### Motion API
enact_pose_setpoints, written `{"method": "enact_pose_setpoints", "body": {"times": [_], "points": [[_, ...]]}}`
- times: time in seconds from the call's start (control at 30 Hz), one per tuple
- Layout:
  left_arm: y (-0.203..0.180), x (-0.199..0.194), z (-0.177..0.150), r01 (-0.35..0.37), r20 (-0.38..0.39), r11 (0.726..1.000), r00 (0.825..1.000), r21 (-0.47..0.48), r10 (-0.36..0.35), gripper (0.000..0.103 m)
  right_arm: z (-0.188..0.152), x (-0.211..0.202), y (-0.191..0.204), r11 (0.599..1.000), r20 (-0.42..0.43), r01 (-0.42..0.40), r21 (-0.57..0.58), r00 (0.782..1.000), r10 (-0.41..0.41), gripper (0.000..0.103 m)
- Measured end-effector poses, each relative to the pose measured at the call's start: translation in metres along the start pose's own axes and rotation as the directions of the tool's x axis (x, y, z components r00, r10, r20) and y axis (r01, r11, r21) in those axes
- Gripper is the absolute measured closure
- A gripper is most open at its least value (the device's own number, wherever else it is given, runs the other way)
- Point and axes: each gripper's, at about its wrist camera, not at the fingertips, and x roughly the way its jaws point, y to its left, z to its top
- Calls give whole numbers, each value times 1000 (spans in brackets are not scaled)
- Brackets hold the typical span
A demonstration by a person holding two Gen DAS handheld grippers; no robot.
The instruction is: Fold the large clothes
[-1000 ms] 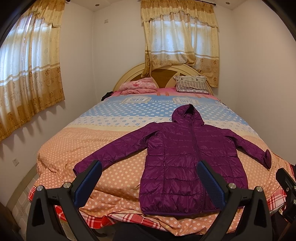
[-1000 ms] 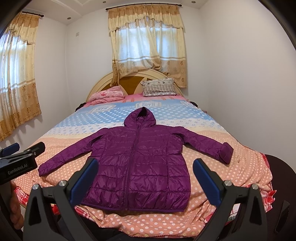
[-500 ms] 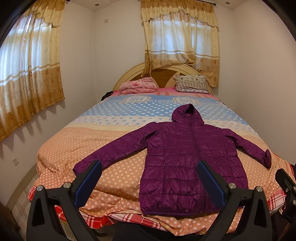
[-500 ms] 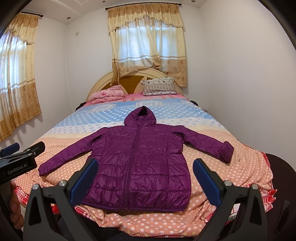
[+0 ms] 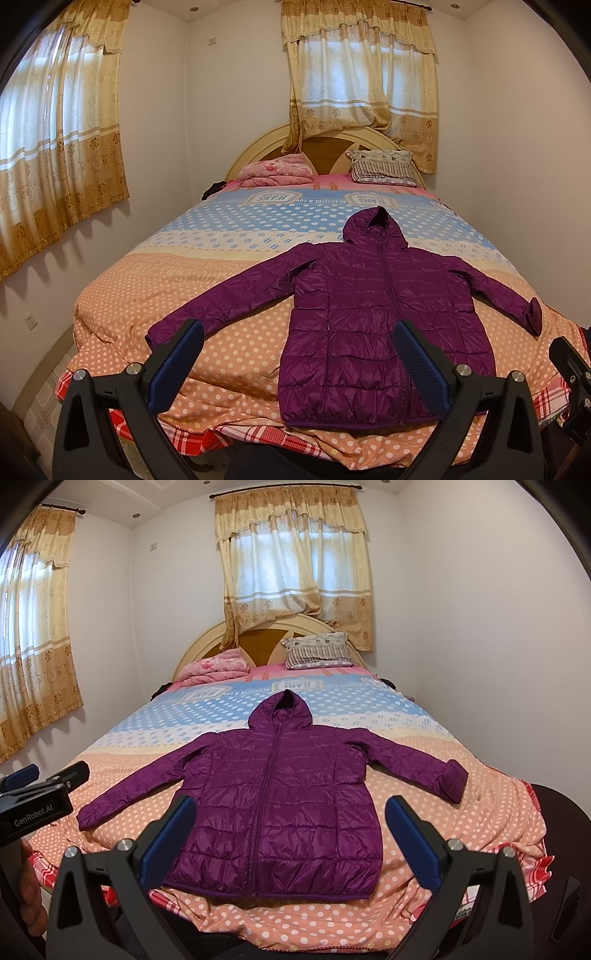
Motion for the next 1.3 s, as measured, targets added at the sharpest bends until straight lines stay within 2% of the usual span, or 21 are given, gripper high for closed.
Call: {"method": "enact_pose_setpoints", "body": {"times": [0.63, 0.87, 0.97, 1.07, 1.17, 1.2, 1.3], "points": [[2, 12, -2, 4, -21, 1000, 1000, -8, -4, 1, -5, 7, -6, 1000, -14, -4, 9, 1000, 4, 0], [-3, 38, -9, 27, -76, 999, 997, 16, -26, 1, -11, 32, -22, 999, -59, -27, 33, 998, 29, 0], [-7, 62, -8, 12, -84, 999, 996, 52, -8, 1, -13, 56, -47, 996, -85, -40, 76, 995, 46, 0], [-8, 88, -3, -10, -81, 997, 997, 74, 16, 1, -14, 84, -78, 994, -110, 2, 108, 994, 10, 0], [-12, 126, 3, -50, -77, 993, 995, 111, 59, 1, -15, 116, -126, 983, -150, 75, 166, 987, -50, 0], [-13, 140, 5, -55, -82, 991, 994, 120, 66, 1, -15, 130, -151, 971, -171, 129, 200, 981, -95, 0], [-20, 190, 10, -85, -95, 986, 990, 144, 99, 1, -13, 154, -211, 925, -214, 218, 311, 965, -155, 0]]}}
